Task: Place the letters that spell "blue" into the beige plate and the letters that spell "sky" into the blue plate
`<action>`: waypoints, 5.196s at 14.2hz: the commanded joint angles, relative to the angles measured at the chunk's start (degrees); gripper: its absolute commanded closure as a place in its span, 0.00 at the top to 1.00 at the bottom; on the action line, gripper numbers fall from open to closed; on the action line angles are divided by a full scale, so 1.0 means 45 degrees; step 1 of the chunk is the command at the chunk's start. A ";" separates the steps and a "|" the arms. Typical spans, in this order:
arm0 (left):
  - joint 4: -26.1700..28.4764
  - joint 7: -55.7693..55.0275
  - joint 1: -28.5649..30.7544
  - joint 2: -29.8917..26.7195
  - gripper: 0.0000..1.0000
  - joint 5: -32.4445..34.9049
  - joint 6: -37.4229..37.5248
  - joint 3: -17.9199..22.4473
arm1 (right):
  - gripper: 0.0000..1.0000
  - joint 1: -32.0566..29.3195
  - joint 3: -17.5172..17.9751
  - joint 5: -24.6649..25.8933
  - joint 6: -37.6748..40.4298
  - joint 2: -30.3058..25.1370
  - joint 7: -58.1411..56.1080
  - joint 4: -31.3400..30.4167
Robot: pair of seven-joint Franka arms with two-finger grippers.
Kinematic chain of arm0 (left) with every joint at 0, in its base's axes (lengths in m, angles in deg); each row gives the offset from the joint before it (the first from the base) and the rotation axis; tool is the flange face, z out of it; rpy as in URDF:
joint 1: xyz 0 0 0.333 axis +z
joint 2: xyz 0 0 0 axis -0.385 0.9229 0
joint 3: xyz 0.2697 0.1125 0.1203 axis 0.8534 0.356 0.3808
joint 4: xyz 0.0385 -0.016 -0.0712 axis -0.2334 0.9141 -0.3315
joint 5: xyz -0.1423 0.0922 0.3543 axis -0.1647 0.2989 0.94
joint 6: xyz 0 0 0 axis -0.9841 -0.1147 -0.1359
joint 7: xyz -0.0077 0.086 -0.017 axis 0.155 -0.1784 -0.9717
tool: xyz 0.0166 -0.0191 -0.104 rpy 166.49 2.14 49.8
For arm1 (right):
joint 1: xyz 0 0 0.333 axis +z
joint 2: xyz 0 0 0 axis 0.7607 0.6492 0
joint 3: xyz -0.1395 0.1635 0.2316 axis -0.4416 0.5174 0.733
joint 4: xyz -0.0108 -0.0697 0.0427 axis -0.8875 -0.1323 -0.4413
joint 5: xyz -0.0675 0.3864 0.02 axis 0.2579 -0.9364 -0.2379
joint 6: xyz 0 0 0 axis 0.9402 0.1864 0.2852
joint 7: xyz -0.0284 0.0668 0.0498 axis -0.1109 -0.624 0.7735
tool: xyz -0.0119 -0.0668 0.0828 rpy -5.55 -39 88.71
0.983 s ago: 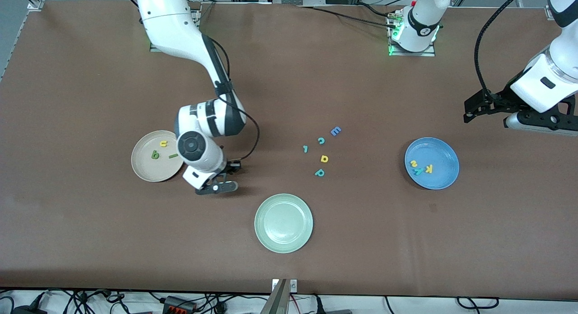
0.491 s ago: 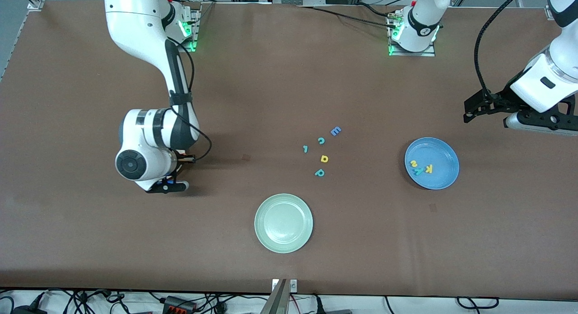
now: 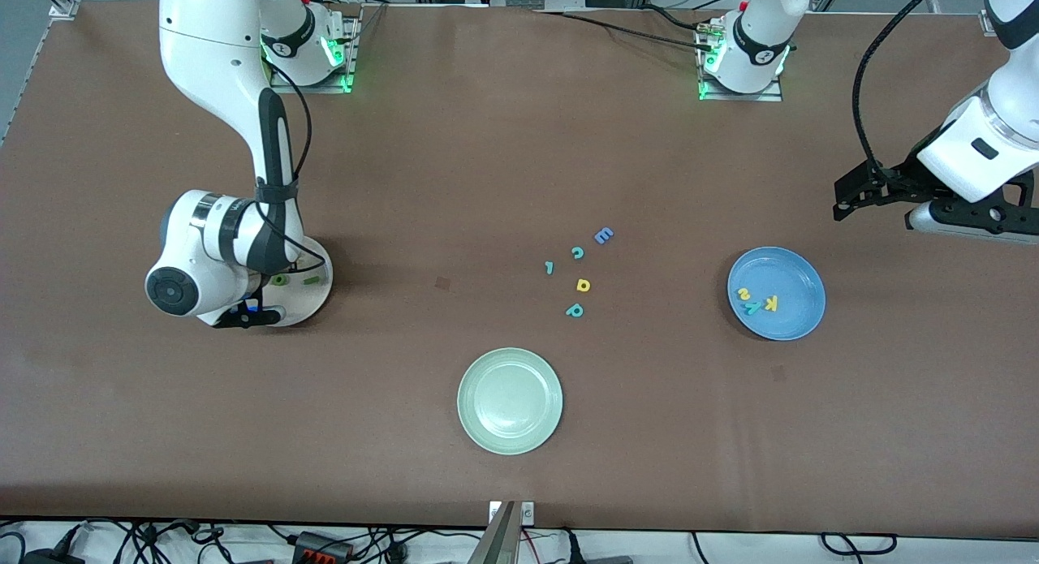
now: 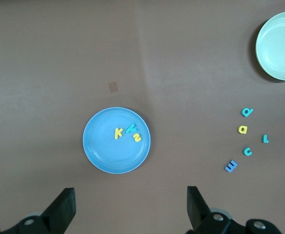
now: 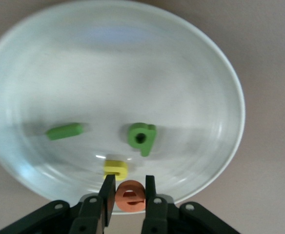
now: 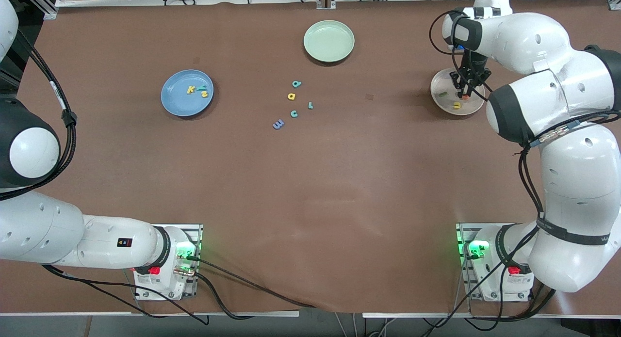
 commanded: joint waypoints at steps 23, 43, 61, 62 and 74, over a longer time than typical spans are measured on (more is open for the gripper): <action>-0.0445 -0.0116 -0.0001 0.0198 1.00 0.0256 0.0265 -0.0045 | 1.00 -0.2207 0.2939 0.2460 0.0646 -0.3199 0.4701 0.3636; -0.0445 -0.0116 -0.0001 0.0198 1.00 0.0236 0.0265 -0.0045 | 1.00 -0.9890 0.9006 0.5671 0.3573 -0.8068 0.3029 0.3910; -0.0425 -0.0097 -0.0001 0.0198 1.00 0.0217 0.0265 -0.0045 | 1.00 -0.9851 0.9045 0.5632 0.2248 -0.9612 0.3143 0.1312; -0.0425 -0.0097 -0.0001 0.0198 1.00 0.0217 0.0265 -0.0064 | 1.00 -0.9871 0.9045 0.5633 0.2248 -0.9612 0.3142 0.1312; -0.0425 -0.0097 0.0038 0.0198 1.00 0.0217 0.0265 -0.0045 | 1.00 -0.9988 0.8810 0.5671 0.2286 -0.9651 0.2947 0.1254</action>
